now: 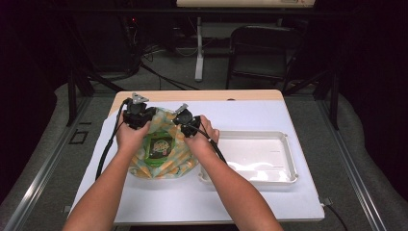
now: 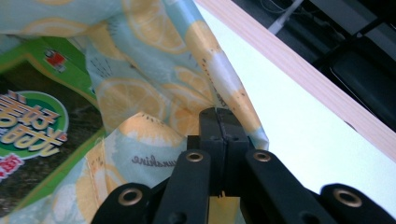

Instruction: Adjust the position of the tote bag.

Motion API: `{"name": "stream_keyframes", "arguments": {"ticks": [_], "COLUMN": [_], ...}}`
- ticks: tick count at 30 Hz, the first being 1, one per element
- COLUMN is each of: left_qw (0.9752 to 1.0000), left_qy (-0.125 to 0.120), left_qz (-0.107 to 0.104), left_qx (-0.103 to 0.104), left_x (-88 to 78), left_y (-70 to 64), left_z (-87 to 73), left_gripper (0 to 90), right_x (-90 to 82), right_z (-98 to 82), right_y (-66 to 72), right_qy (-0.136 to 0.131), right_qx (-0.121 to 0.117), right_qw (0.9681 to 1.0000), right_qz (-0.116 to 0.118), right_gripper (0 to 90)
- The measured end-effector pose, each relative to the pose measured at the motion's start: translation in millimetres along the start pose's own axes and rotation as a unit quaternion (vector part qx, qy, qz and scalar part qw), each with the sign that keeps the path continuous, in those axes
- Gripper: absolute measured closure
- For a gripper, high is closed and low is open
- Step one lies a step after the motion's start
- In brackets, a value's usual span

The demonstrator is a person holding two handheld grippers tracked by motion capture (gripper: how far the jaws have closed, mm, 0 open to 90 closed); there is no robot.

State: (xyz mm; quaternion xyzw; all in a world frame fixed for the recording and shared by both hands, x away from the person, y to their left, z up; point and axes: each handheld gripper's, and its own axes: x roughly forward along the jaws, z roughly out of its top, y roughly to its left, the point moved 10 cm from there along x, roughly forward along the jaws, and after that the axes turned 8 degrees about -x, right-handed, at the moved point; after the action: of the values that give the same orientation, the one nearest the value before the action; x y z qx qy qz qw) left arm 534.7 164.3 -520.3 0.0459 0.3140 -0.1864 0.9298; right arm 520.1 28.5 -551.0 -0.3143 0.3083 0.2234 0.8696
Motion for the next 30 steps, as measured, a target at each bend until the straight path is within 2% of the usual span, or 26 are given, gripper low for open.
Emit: {"name": "stream_keyframes", "arguments": {"ticks": [3,6,11,15,16,18,20,22,26,29,30], "left_qw": [0.9997,0.9986,0.9980,0.9979,0.9980,0.9985,0.9992,0.9997,0.9990,0.9984,0.9983], "left_qy": [0.025,0.053,0.062,0.063,0.061,0.053,0.036,0.013,-0.021,-0.021,-0.021], "left_qz": [0.003,0.006,0.008,-0.002,-0.004,-0.006,-0.011,-0.021,-0.037,-0.051,-0.053], "left_qx": [0.001,0.004,0.002,-0.016,-0.017,-0.014,-0.011,-0.008,-0.017,-0.012,-0.007], "left_x": [9.7,16.9,23.5,23.7,22.4,18.2,9.2,-6.0,-34.3,-56.4,-62.2], "left_y": [4.0,8.1,12.3,14.6,14.3,12.2,8.5,4.8,2.6,0.8,0.0], "left_z": [-10.1,-20.0,-27.1,-30.5,-30.3,-27.9,-21.3,-11.5,1.2,1.7,0.6], "left_gripper": [84.1,82.0,81.9,80.1,79.2,76.5,72.7,70.0,67.6,67.5,67.1], "right_x": [4.2,10.1,14.9,15.8,14.2,13.9,14.2,14.6,15.8,16.1,17.0], "right_z": [-4.6,-9.2,-16.8,-17.7,-18.9,-17.9,-17.0,-16.7,-16.9,-18.5,-18.2], "right_y": [-0.4,0.6,0.6,1.6,0.8,1.7,3.4,4.5,5.5,5.1,5.6], "right_qy": [0.017,0.023,0.033,0.026,0.035,0.031,0.027,0.025,0.024,0.030,0.025], "right_qx": [-0.007,-0.002,0.003,0.022,0.015,0.016,0.019,0.016,0.016,0.014,0.020], "right_qw": [0.9998,0.9997,0.9994,0.9991,0.9989,0.9990,0.9990,0.9990,0.9990,0.9988,0.9989], "right_qz": [0.000,0.003,0.012,0.024,0.026,0.028,0.030,0.032,0.034,0.035,0.035], "right_gripper": [90.0,90.0,90.0,90.0,90.0,90.0,90.0,89.7,89.6,89.4,89.3]}}
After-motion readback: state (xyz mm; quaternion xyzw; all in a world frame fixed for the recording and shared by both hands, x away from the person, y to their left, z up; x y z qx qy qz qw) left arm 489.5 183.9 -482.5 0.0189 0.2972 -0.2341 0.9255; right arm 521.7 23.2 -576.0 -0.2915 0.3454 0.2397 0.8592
